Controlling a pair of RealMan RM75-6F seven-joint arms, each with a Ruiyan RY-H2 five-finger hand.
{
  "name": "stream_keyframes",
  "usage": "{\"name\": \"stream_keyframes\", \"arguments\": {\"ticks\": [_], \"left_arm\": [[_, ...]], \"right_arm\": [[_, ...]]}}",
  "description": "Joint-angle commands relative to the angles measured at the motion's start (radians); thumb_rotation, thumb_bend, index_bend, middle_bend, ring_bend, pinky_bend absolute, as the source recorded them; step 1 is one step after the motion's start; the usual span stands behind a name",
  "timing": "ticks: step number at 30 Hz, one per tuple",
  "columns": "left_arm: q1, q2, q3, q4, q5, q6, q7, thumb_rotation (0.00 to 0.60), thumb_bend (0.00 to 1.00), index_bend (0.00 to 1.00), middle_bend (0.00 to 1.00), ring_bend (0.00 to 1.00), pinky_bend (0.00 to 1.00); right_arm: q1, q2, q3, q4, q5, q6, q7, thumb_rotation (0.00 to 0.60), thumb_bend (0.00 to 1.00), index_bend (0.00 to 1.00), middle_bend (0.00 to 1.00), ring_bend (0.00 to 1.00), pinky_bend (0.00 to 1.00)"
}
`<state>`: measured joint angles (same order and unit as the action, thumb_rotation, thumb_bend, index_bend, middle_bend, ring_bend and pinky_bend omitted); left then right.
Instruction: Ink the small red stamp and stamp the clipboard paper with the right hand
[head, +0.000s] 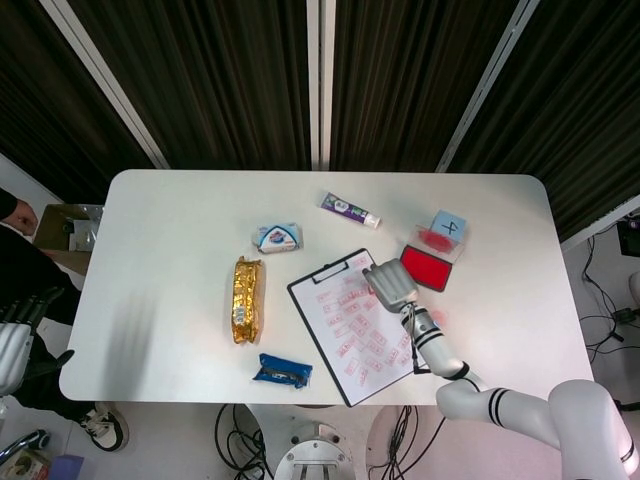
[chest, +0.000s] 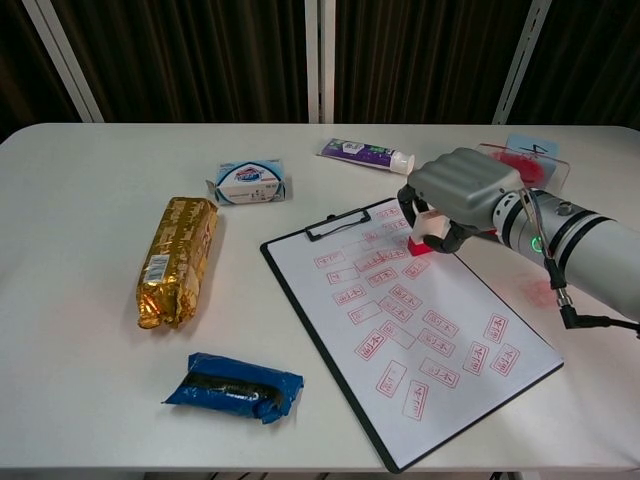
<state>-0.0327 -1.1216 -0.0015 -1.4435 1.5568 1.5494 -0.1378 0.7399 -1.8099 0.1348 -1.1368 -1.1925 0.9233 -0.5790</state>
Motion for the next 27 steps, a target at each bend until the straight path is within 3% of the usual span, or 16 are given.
{"name": "stream_keyframes", "arguments": {"ticks": [1,27], "left_arm": [[0.001,0.005,-0.001,-0.004,0.0,0.004,0.002,0.6,0.0,0.16,0.17,0.16,0.25],[0.002,0.004,-0.001,0.0,-0.002,-0.003,-0.004,0.6,0.0,0.16,0.17,0.16,0.25]], "right_arm": [[0.002,-0.004,0.0,0.004,0.0,-0.002,0.001,0.6,0.45,0.96,0.82,0.78,1.0],[-0.007,-0.047,-0.027,0.089,-0.016,-0.01,0.011,0.6,0.45,0.99,0.83,0.78,1.0]]}}
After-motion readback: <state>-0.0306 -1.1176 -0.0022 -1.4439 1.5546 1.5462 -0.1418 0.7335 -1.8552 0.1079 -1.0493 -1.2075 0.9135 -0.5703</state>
